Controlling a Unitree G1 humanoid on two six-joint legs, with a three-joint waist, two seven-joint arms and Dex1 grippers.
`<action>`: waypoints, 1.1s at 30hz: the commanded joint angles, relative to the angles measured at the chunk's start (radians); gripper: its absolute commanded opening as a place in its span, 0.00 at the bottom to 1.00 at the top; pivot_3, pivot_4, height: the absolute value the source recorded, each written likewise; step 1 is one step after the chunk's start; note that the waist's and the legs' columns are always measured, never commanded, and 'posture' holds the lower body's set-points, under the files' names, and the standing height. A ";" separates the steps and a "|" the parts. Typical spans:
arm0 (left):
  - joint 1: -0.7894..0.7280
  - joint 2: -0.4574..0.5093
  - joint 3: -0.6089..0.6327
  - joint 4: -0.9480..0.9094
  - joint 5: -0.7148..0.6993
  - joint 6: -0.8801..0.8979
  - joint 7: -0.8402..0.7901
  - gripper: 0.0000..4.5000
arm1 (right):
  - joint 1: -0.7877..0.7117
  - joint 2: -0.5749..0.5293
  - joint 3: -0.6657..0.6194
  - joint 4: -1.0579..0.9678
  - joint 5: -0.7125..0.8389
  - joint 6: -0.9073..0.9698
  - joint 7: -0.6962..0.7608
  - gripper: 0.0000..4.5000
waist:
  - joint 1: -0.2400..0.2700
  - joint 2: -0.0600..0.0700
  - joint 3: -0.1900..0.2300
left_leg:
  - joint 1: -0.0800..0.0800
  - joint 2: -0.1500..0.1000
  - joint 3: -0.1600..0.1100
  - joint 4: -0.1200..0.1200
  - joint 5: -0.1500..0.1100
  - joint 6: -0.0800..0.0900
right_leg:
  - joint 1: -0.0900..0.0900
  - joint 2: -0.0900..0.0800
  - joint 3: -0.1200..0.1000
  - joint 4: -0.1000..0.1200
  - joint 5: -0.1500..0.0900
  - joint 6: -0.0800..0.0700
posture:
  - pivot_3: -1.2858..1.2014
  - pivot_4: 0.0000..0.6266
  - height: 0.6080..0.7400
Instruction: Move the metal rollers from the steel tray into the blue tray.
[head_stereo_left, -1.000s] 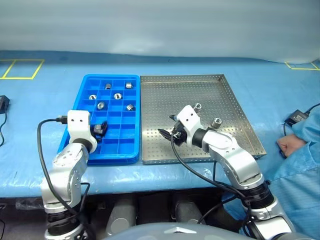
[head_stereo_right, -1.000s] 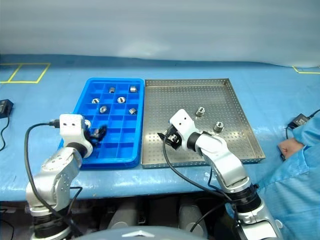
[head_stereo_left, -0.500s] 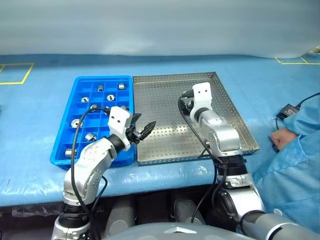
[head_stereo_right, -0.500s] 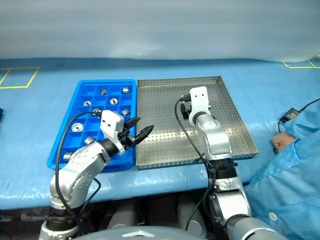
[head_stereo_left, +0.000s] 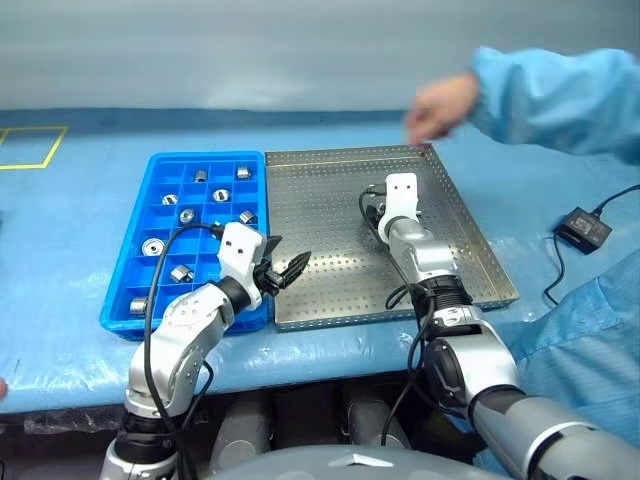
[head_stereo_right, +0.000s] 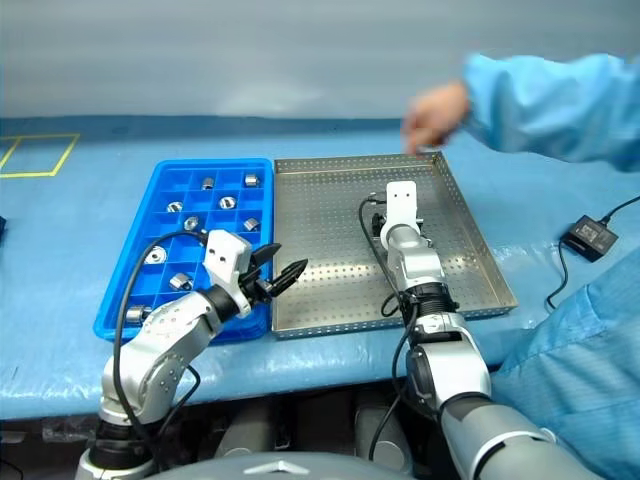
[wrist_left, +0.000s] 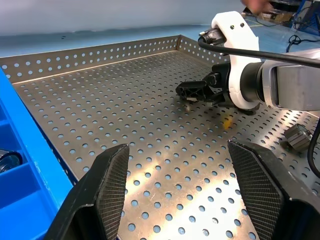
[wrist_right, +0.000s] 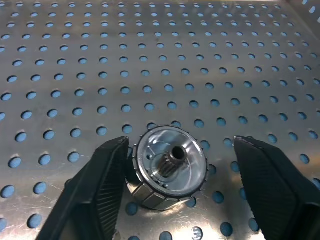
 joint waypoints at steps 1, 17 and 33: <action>-0.005 0.006 0.000 -0.043 -0.001 -0.024 0.011 0.77 | -0.024 -0.012 -0.026 0.004 0.017 -0.025 0.013 0.52 | 0.005 0.000 0.000 | 0.000 0.000 0.000 0.000 0.000 0.000 | 0.000 0.000 0.000 0.000 0.000 0.000 | 0.52 0.24 1.00; 0.020 0.055 0.119 -0.106 -0.049 0.000 0.038 0.77 | 0.252 -0.031 0.145 -0.731 0.141 0.278 0.293 0.39 | 0.007 0.002 0.001 | 0.000 0.001 -0.001 -0.003 0.000 0.000 | -0.001 0.000 0.000 0.000 -0.001 -0.001 | 0.53 0.24 1.00; 0.033 0.124 0.282 -0.072 0.150 0.089 0.317 0.77 | 0.287 -0.076 0.437 -0.960 0.194 0.350 0.526 0.39 | 0.020 0.001 0.001 | 0.000 0.002 -0.001 -0.003 0.001 -0.002 | -0.001 0.000 -0.003 0.000 -0.004 0.001 | 0.54 0.24 1.00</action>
